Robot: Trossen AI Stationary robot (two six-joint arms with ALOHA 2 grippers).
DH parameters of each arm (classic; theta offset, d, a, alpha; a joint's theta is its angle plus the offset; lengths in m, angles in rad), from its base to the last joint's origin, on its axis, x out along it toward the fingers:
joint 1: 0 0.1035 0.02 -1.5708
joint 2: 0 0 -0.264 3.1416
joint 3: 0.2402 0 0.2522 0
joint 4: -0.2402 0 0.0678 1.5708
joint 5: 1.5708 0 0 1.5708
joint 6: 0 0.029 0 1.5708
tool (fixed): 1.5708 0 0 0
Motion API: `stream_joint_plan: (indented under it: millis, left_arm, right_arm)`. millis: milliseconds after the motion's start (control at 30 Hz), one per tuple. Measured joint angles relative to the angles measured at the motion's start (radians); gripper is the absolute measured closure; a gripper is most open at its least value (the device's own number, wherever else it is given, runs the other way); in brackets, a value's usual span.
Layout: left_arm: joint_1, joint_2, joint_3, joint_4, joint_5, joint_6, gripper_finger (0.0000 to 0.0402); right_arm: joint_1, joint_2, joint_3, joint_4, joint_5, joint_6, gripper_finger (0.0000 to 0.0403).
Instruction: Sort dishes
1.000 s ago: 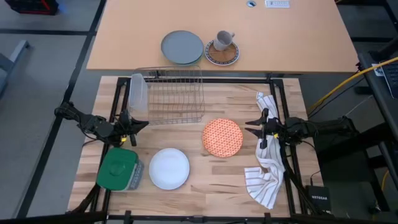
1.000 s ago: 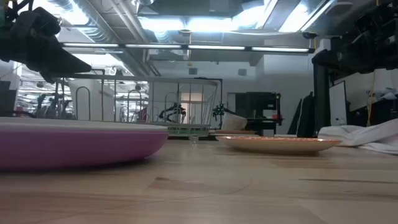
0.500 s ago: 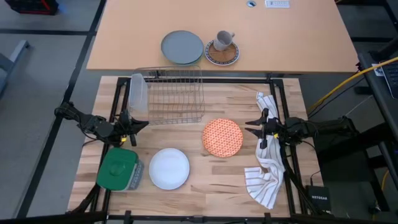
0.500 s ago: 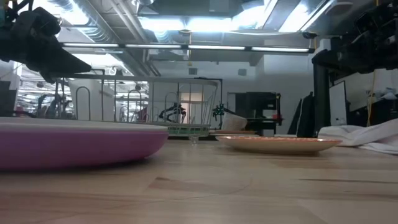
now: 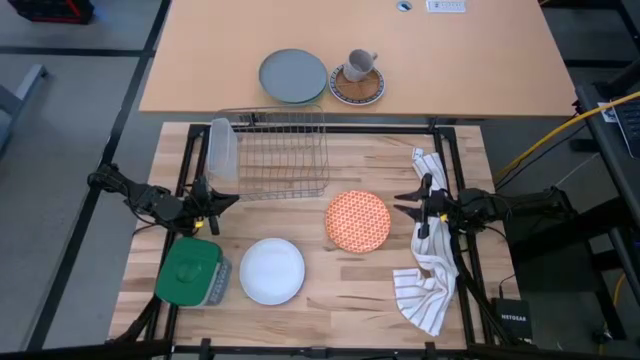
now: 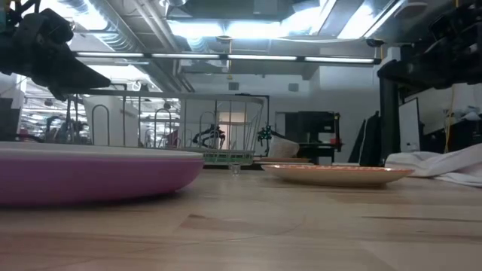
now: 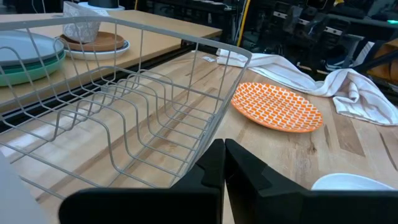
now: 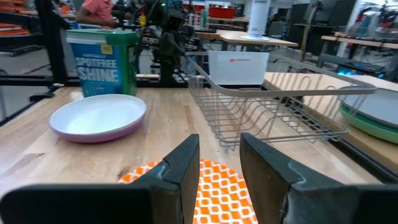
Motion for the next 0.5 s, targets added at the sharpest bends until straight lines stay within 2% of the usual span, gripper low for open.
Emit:
stream_joint_plan:
  millis: [100,267,500]
  left_arm:
    - [0.000,0.000,0.000,0.000,0.000,0.000,0.0400]
    - [0.000,0.000,0.000,0.000,0.000,0.000,0.0400]
    - [0.000,0.000,0.000,0.000,0.000,0.000,0.0400]
  right_arm:
    - [0.000,0.000,0.000,0.001,0.018,-0.003,0.0283]
    - [0.000,0.000,0.000,0.006,0.098,-0.103,0.0283]
    - [0.000,0.000,0.000,0.004,0.072,-0.102,0.0283]
